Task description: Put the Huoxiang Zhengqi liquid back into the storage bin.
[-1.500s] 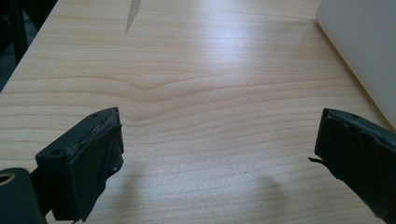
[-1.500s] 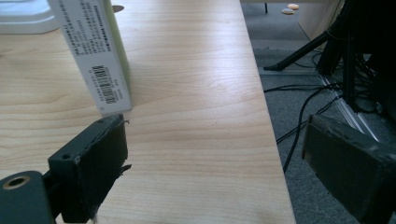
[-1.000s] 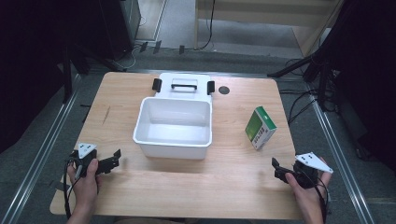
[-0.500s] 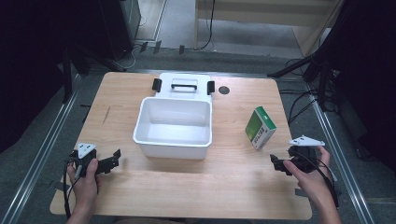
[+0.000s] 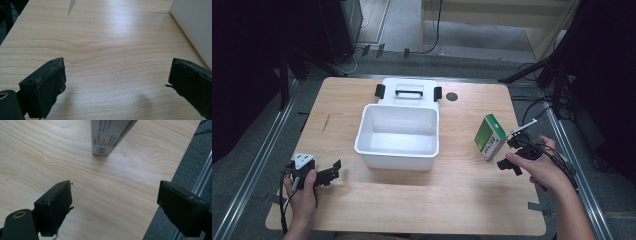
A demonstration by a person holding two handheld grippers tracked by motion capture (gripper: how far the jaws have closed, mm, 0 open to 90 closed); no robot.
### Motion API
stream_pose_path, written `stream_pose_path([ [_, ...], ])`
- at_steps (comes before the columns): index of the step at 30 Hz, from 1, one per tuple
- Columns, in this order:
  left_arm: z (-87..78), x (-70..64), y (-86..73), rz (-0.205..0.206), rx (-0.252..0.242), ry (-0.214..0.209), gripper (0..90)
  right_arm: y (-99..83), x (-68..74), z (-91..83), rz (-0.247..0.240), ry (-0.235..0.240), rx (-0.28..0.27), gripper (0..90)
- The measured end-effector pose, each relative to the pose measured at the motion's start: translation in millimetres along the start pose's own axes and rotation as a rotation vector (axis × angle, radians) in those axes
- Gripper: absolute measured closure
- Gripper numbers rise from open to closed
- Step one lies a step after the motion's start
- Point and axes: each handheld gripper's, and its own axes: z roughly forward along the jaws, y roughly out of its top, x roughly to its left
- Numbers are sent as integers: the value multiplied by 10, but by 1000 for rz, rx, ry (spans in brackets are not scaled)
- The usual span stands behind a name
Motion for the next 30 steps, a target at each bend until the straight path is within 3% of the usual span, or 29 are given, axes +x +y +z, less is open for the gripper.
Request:
stream_pose_path([
  [5, 4, 1, 0, -5, -1, 0, 21, 174, -2, -102, -14, -16, 51, 126],
  [7, 4, 2, 1, -5, 0, 0, 21, 321, 24, -158, -31, -13, 112, 128],
  [11, 5, 2, 1, -5, 0, 1, 21, 430, 57, -163, -33, -16, 160, 132],
  [24, 9, 7, 2, -15, -3, -2, 21, 802, 17, -165, 18, -6, 165, 221],
  [30, 7, 9, 3, -15, 0, -4, 21, 980, -29, -68, 53, -12, 188, 311],
])
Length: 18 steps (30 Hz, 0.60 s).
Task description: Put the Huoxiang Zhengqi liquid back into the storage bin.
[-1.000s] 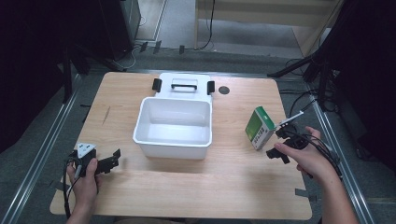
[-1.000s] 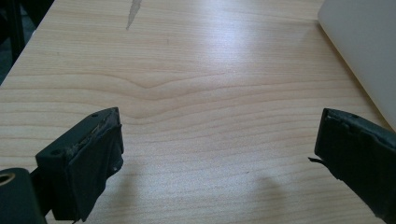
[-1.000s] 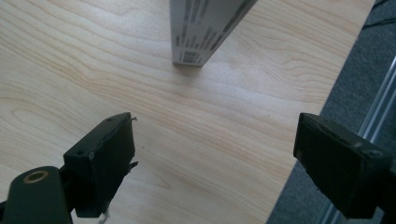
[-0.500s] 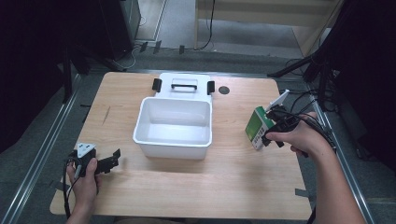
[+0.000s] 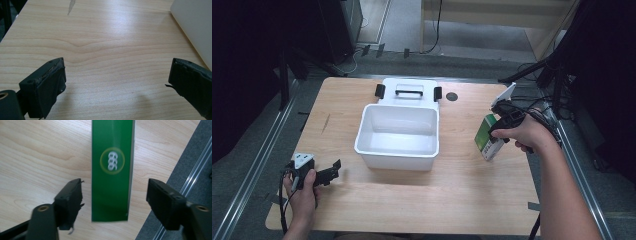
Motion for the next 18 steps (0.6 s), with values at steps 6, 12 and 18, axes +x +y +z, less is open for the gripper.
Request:
stream_pose_path([
  [6, 0, 3, 0, 1, -1, -1, 21, 139, -64, 86, 50, 36, 11, 372],
  [12, 1, 5, 1, 1, -1, -1, 21, 218, -112, 161, 71, 73, 18, 437],
  [18, 2, 2, 1, 0, 0, -1, 21, 262, -99, 169, 63, 103, 5, 519],
])
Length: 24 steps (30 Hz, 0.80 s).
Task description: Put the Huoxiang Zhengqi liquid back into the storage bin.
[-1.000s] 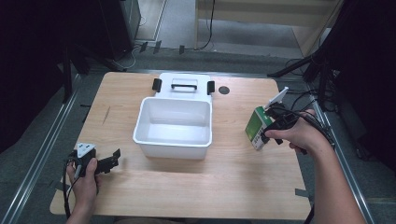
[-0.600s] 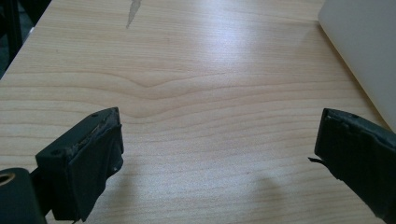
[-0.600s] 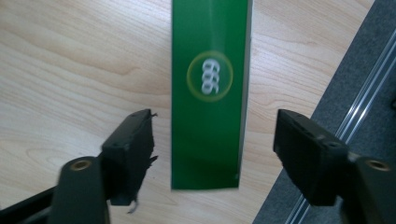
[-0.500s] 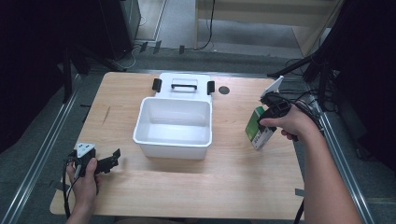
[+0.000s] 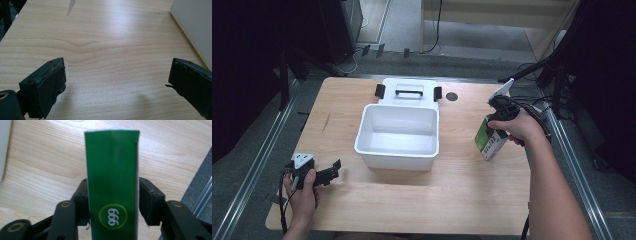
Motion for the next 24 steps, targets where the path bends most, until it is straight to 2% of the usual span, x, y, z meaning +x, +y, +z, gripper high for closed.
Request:
stream_pose_path([
  [1, -1, -1, 0, 0, 0, 0, 21, 9, 9, -3, -12, 3, -11, 604],
  [3, -1, -1, 0, 1, 0, 1, 21, 16, 7, -22, -18, 6, -17, 636],
  [5, -2, 1, 0, 3, 0, 2, 21, 16, 9, -26, -19, 8, -18, 640],
  [7, -2, 1, 0, 2, -1, 2, 21, 5, 18, -40, -60, 7, -24, 647],
  [8, -2, 1, 0, 2, -1, 2, 21, 5, 18, -40, -60, 7, -24, 647],
  [9, -1, 1, 0, 2, -1, 1, 21, -6, 23, -82, -95, -1, -46, 649],
  [10, -1, 1, 0, 2, 0, 1, 21, -6, 23, -82, -95, -1, -46, 649],
  [11, -1, 1, 0, 2, 0, 2, 21, -18, 47, -141, -157, -15, -73, 650],
  [12, -1, 1, 0, 2, 0, 2, 21, -18, 47, -141, -157, -15, -73, 650],
  [15, -1, 0, 0, 2, 0, 4, 21, -43, 126, -261, -281, -32, -109, 650],
  [16, -1, 0, 0, 2, 0, 4, 21, -43, 126, -261, -281, -32, -109, 650],
  [20, 0, -4, 0, 0, 0, 5, 21, -78, 275, -400, -450, -31, -138, 650],
  [21, 0, -3, 0, 1, 0, 6, 21, -82, 300, -423, -475, -31, -143, 649],
  [22, 1, -5, 0, -1, -2, 7, 21, -94, 366, -494, -531, -32, -147, 649],
  [24, 1, -2, 1, 3, -2, 7, 21, -98, 385, -521, -550, -30, -151, 650],
])
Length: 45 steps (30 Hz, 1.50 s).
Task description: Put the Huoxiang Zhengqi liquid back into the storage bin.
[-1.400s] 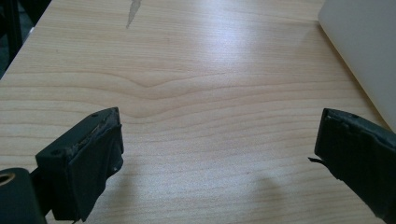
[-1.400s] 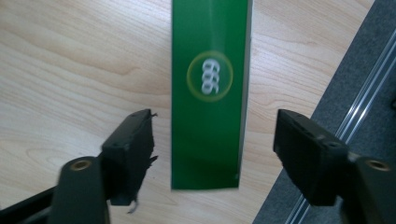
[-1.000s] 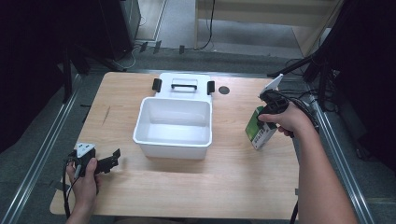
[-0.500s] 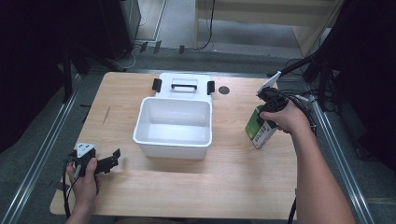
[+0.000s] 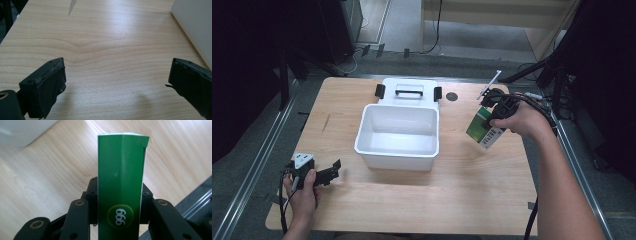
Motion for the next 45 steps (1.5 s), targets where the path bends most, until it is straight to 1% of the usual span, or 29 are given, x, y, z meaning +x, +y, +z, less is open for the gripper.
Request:
stream_pose_path([
  [1, 1, 0, 0, -1, -1, 0, 21, 12, 17, -35, -23, 7, -10, 649],
  [2, 0, 0, 0, 0, 0, 0, 21, 27, 43, -78, -61, 13, -27, 649],
  [5, -3, 1, 1, 0, 3, 0, 21, 65, 101, -198, -136, 40, -67, 650],
  [6, -2, 2, 1, -1, 3, 0, 21, 93, 134, -261, -170, 48, -84, 649],
  [7, -2, 2, 1, -1, 3, 0, 21, 93, 134, -261, -170, 48, -84, 649],
  [8, -2, 2, 1, 0, 3, 0, 21, 106, 150, -287, -185, 45, -88, 649],
  [10, -2, 1, 1, 0, 3, 1, 21, 177, 206, -393, -233, 39, -94, 649],
  [12, -2, 1, 1, 0, 3, 0, 21, 192, 217, -418, -241, 35, -94, 649],
  [15, -1, 2, 2, -1, 4, 0, 21, 256, 243, -523, -262, 36, -103, 649],
  [19, -1, 3, 2, -2, 4, -1, 21, 324, 273, -634, -297, 29, -106, 650],
  [22, -2, 4, 2, 0, 5, -1, 21, 389, 310, -730, -334, 34, -112, 650],
  [23, -3, 2, 1, -2, 5, -2, 21, 389, 310, -730, -334, 34, -112, 650],
  [24, -3, 4, 1, -2, 5, -2, 21, 420, 331, -774, -348, 36, -118, 649],
  [26, -1, 3, 0, -4, 3, -3, 21, 432, 338, -787, -348, 39, -123, 650],
  [30, -3, 1, 1, -1, 6, -2, 21, 510, 397, -860, -372, 39, -122, 650],
  [31, -3, 1, 1, -1, 6, -2, 21, 510, 397, -860, -372, 39, -122, 650],
  [33, -2, -4, 0, -1, 3, -2, 21, 571, 442, -881, -394, 38, -116, 650],
  [35, 0, -7, -1, 0, 2, -2, 21, 587, 454, -883, -399, 42, -116, 650],
  [37, -1, -7, -1, 4, 5, 0, 21, 654, 507, -904, -408, 48, -109, 650],
  [39, -1, -8, 0, 5, 5, -1, 21, 670, 517, -911, -411, 51, -107, 649],
  [40, -1, -7, 0, 5, 5, -2, 21, 718, 552, -935, -424, 49, -105, 649],
  [43, 0, -7, 1, 5, 9, -2, 21, 760, 580, -950, -430, 52, -105, 649],
  [45, -1, -7, 0, 5, 7, -2, 21, 818, 631, -955, -442, 55, -107, 649],
])
